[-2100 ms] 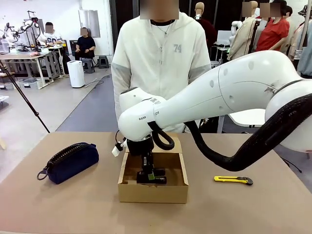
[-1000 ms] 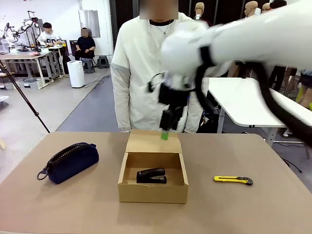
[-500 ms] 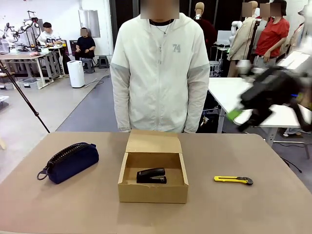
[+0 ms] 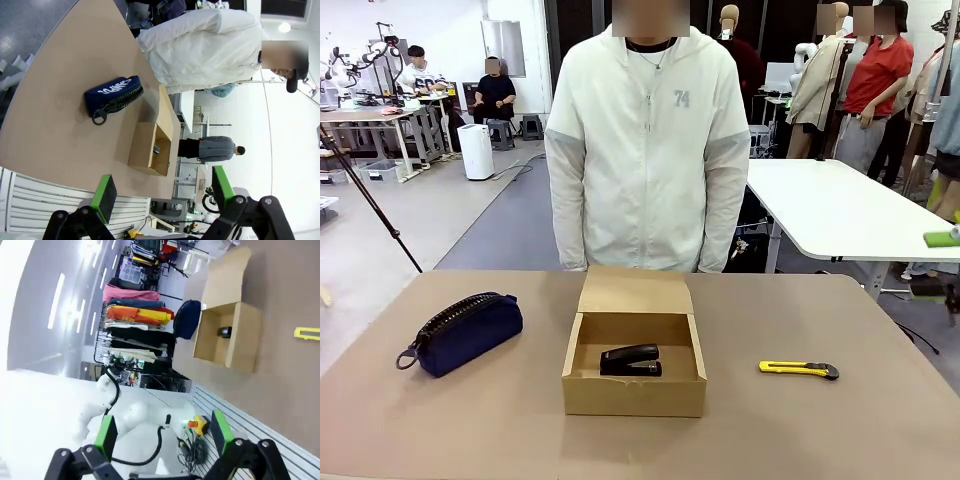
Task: Pack the items into the box.
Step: Pick up the item indicated by the person and place it inside the Mailer Box.
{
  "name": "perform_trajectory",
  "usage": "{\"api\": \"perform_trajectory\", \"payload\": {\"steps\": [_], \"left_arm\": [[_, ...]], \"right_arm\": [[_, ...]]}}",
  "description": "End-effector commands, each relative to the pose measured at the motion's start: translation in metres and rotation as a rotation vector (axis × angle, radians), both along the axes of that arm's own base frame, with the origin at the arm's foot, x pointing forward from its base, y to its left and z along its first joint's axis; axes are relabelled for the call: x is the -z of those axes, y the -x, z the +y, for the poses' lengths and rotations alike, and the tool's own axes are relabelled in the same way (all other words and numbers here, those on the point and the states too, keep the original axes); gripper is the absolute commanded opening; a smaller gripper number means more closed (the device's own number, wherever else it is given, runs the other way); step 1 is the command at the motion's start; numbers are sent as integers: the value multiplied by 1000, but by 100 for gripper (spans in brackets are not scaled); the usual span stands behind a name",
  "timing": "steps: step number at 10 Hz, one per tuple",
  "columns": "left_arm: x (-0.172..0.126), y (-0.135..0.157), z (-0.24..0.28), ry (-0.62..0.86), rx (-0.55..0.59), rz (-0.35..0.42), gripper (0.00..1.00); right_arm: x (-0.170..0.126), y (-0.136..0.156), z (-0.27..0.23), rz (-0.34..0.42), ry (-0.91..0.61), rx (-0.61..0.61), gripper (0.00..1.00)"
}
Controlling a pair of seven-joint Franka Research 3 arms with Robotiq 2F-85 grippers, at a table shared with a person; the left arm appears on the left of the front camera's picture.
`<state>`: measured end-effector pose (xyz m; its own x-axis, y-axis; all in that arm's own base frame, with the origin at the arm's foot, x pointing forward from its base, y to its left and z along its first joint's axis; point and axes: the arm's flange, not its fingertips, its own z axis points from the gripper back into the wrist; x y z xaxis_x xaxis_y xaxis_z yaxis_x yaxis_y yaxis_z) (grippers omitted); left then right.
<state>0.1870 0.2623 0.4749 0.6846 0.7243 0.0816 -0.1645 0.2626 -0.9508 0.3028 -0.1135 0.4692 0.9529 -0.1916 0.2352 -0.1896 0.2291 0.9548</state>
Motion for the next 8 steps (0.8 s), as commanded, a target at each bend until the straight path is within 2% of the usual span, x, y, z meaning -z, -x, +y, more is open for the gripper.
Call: {"api": "perform_trajectory", "payload": {"steps": [1, 8], "left_arm": [[0, 0, 1, 2, 2, -26, 100], [0, 0, 1, 2, 2, -26, 100]], "right_arm": [[-38, -10, 26, -4, 101, -86, 100], [-38, -10, 26, -4, 101, -86, 100]]}}
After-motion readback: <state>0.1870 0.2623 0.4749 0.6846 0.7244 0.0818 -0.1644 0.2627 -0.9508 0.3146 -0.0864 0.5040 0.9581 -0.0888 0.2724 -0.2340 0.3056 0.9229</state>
